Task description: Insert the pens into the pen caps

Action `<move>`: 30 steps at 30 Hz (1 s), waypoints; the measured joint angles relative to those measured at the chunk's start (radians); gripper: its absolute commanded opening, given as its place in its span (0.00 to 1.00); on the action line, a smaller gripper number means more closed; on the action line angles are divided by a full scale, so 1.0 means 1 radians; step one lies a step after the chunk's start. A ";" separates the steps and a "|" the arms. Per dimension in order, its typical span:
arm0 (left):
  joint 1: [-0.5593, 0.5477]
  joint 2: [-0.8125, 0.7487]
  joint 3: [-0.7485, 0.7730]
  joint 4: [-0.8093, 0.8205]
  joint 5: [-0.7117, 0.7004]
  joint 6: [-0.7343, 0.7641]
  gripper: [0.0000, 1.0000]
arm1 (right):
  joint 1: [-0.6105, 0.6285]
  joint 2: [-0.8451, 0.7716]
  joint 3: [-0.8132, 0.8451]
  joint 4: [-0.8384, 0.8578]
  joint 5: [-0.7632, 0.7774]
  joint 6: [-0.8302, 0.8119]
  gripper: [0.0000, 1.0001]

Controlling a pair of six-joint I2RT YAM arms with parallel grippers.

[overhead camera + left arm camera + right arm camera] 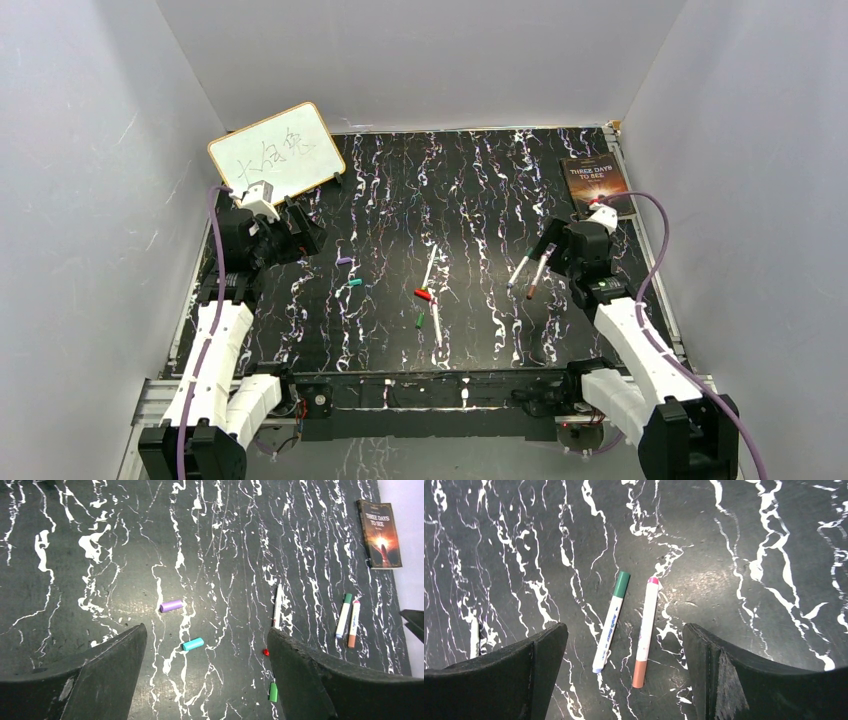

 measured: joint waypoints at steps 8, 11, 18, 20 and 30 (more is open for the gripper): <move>0.000 0.005 0.000 0.025 0.051 -0.018 0.87 | 0.050 0.141 0.001 -0.001 -0.040 0.005 0.36; 0.000 0.012 0.000 0.025 0.057 -0.018 0.87 | 0.104 0.192 0.013 -0.006 -0.013 0.024 0.31; 0.000 0.013 0.000 0.024 0.057 -0.017 0.86 | 0.174 0.263 0.075 -0.023 0.058 0.052 0.45; 0.000 0.013 0.000 0.024 0.057 -0.017 0.86 | 0.174 0.265 0.079 -0.025 0.079 0.060 0.49; 0.000 0.013 0.000 0.023 0.056 -0.016 0.51 | 0.174 0.323 0.129 -0.039 0.134 0.071 0.11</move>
